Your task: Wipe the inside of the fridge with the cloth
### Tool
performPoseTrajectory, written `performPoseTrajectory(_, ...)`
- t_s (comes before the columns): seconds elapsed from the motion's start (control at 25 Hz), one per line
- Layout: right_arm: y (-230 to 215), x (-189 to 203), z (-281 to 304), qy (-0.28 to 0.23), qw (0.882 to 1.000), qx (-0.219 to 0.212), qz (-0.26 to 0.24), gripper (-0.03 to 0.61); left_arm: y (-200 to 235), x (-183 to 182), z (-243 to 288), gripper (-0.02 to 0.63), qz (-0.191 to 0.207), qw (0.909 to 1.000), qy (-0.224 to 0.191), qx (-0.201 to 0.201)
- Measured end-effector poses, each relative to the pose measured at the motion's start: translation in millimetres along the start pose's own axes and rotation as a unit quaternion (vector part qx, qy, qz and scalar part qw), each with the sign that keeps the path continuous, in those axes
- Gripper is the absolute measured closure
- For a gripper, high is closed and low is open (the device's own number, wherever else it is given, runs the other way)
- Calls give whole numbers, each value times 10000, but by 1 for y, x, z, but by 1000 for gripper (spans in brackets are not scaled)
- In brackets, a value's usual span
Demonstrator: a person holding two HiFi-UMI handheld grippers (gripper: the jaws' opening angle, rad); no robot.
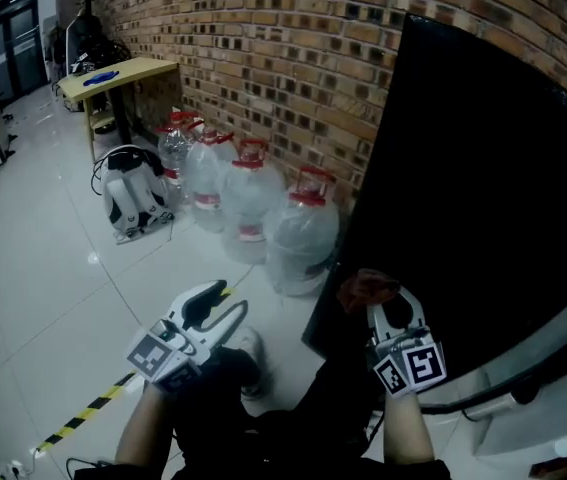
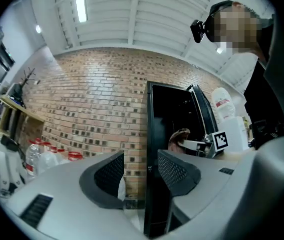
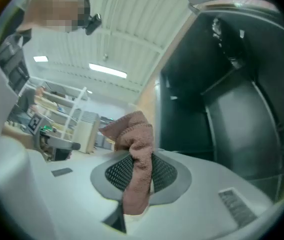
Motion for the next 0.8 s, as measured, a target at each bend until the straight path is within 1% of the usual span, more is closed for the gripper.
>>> performPoseTrajectory(0.08,19,0,-7,-115,9996,-186,156,506,-2,-12,-27,397,278,9989,-106,-350)
performPoseTrajectory(0.16,32,-2,-16,-211,9988,-307,309,506,-6,-21,-50,399,598,9959,-178,-654)
performPoseTrajectory(0.2,36,-2,-19,-244,9983,-352,383,508,-8,-24,-59,429,744,9938,-195,-800)
performPoseTrajectory(0.24,40,-2,-23,-265,9979,-387,452,508,-9,-25,-68,445,852,9917,-205,-944)
performPoseTrajectory(0.32,47,-2,-29,-283,9970,-456,552,508,-13,-28,-85,455,933,9880,-234,-1209)
performPoseTrajectory(0.36,51,-2,-33,-284,9967,-492,571,508,-16,-28,-93,496,917,9867,-267,-1316)
performPoseTrajectory(0.4,55,-1,-36,-282,9965,-525,582,508,-18,-28,-99,512,888,9858,-300,-1391)
performPoseTrajectory(0.52,62,2,-42,-252,9956,-589,685,509,-24,-26,-110,512,953,9833,-262,-1526)
performPoseTrajectory(0.6,63,5,-45,-210,9950,-592,781,509,-26,-24,-112,560,1026,9815,-190,-1604)
performPoseTrajectory(0.8,59,5,-52,-215,9945,-500,899,509,-28,-22,-112,560,966,9830,-123,-1555)
Point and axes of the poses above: the fingertips, and each gripper's own axes: z forward along the fingers, y to its left, x out of its underside, the point moved 8 cm from there along -z, backward along the fingers, and after that the axes turned 15 degrees about -y, right-handed, at the moved point
